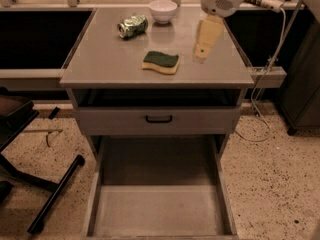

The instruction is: Place sponge into middle drawer

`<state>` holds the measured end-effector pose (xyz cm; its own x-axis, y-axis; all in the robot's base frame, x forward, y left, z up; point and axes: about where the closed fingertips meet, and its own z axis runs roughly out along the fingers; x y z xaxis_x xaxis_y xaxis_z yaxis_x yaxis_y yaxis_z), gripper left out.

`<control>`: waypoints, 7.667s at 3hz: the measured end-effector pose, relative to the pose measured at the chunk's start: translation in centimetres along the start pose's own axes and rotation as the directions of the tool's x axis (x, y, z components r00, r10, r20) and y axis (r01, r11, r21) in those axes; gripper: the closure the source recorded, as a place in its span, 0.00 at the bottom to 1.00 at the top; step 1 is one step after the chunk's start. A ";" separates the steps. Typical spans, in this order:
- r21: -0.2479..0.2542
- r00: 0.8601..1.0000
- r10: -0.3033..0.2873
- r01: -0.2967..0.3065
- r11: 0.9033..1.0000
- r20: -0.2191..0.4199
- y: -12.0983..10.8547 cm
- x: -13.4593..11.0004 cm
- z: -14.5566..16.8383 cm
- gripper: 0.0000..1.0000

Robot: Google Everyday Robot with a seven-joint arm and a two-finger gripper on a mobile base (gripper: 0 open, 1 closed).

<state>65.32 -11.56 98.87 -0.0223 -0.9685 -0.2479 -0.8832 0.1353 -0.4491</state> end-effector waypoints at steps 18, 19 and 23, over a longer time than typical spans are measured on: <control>-0.337 0.943 0.286 -0.217 0.916 0.170 -1.2 -4.7 19.7 0.68; -0.350 0.948 0.262 -0.187 0.918 0.182 -0.1 -2.7 15.6 0.91; -0.444 0.946 0.176 -0.039 0.895 0.272 9.9 2.6 8.8 1.00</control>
Offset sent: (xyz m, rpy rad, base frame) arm 0.0677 0.0606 -0.0320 0.2148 0.3086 -0.0081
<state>60.60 -10.91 86.24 -0.0497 -0.8357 -0.5469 -0.9977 0.0665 -0.0109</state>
